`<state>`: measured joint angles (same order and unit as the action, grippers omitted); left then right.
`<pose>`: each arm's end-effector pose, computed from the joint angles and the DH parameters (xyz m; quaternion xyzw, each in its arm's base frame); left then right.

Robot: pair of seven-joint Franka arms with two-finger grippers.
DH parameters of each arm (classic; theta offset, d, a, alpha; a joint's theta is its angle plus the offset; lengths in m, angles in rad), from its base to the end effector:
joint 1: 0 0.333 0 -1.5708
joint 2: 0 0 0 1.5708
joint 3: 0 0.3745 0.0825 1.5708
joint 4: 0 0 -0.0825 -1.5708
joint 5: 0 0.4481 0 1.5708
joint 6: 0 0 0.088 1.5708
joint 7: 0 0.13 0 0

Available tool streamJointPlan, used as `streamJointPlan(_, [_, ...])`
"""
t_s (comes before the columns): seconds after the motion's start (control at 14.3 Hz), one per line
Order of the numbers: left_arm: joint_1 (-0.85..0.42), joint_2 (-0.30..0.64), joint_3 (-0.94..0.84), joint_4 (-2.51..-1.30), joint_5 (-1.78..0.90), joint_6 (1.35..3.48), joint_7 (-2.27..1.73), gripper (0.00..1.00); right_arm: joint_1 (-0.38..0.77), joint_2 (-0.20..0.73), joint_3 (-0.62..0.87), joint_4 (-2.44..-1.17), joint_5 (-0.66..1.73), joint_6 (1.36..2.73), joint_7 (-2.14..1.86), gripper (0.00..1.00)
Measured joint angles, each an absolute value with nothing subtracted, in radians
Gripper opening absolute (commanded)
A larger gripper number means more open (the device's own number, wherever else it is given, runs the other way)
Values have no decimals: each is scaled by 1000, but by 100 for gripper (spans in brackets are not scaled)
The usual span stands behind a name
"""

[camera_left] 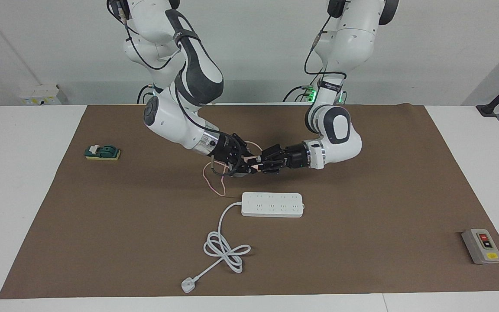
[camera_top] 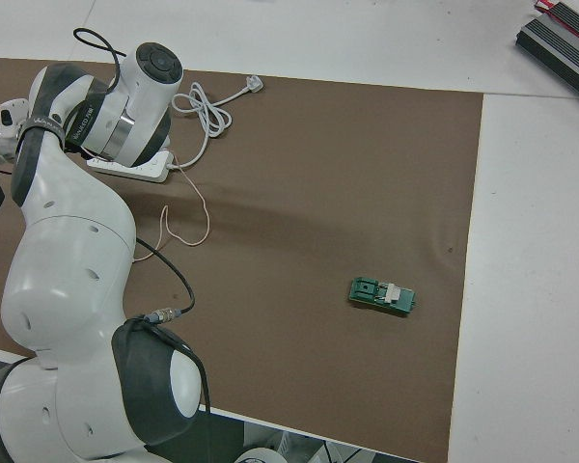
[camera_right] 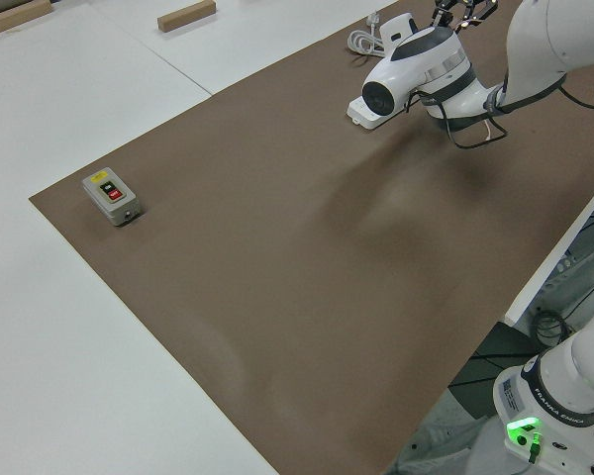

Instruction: Plug charger into power strip

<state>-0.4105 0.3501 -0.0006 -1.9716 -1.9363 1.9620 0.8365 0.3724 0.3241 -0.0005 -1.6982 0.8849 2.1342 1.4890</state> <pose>0.6155 -0.3565 0.3444 0.7127 0.0357 0.0472 0.6990 0.6798 0.3175 0.4418 -0.6549 0.6546 0.2698 0.2641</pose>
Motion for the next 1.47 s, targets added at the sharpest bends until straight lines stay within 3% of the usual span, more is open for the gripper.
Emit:
streamJointPlan(0.7, [-402,350,5,-1971,-1936,1967,838,0,303,302,-13,-1696,885,2133,1540,100])
streamJointPlan(1.05, [-400,350,7,-1973,-1936,2060,838,0,192,229,-16,-1694,867,2100,1540,100])
streamJointPlan(1.47, [-400,303,7,-2031,-1810,2227,840,0,131,140,-18,-1694,630,2082,1484,100])
